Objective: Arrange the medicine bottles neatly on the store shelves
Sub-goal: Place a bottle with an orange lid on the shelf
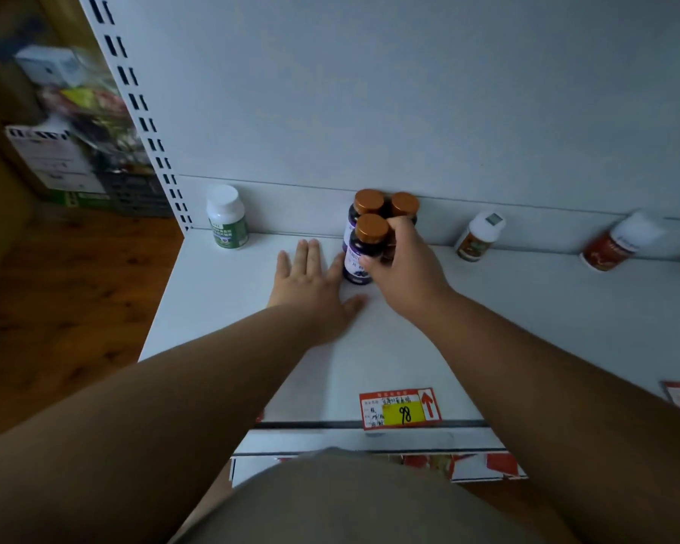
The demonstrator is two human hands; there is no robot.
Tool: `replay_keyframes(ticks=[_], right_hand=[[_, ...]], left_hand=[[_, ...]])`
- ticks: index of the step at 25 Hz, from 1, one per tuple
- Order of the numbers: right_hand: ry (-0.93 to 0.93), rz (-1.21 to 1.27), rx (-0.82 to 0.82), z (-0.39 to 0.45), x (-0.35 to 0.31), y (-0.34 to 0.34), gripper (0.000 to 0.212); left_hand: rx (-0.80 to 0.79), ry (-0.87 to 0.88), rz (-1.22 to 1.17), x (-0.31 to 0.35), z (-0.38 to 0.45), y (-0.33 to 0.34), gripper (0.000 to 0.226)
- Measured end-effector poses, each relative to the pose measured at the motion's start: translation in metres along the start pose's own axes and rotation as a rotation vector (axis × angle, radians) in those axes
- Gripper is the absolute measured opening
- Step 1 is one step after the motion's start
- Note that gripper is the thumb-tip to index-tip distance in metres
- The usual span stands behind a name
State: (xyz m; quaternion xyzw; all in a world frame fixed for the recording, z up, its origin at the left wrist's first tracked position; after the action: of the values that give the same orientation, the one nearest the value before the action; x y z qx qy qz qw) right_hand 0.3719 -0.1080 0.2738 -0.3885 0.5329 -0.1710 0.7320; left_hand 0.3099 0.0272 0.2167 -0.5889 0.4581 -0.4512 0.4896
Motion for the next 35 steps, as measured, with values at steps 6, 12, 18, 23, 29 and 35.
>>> replay_keyframes(ticks=[6, 12, 18, 23, 29, 35], right_hand=[[0.119, -0.006, 0.069, -0.031, -0.005, -0.001, 0.055], [0.123, -0.167, 0.09, -0.101, -0.022, -0.011, 0.055], [0.038, -0.21, 0.117, -0.189, -0.027, -0.032, 0.051], [0.001, -0.193, 0.156, -0.276, 0.006, -0.024, 0.043], [0.243, -0.109, 0.052, -0.33, 0.085, 0.046, 0.045], [0.586, 0.016, 0.097, -0.32, 0.221, 0.182, 0.046]], left_hand=[[-0.008, 0.057, -0.093, -0.01, -0.018, -0.014, 0.082], [0.165, 0.173, -0.194, -0.004, -0.09, -0.038, 0.067], [0.347, 0.31, -0.292, 0.03, -0.18, -0.029, 0.048], [0.249, 0.341, -0.321, 0.067, -0.239, 0.013, 0.041], [-0.021, 0.318, -0.27, 0.081, -0.229, 0.119, 0.059], [-0.135, 0.278, -0.255, 0.075, -0.152, 0.274, 0.061]])
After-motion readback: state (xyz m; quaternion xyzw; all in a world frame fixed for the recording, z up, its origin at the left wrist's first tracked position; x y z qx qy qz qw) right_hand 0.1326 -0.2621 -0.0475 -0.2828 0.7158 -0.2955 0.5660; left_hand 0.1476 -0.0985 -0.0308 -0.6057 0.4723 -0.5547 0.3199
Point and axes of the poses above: each hand's wrist, its own z-axis towards the middle knuckle, its own y-axis out of the palm, x = y × z, the point moved 1 cm from there along z, towards the middle knuckle, and after that the axes turned 2 degrees about x, right-handed, at the moved point
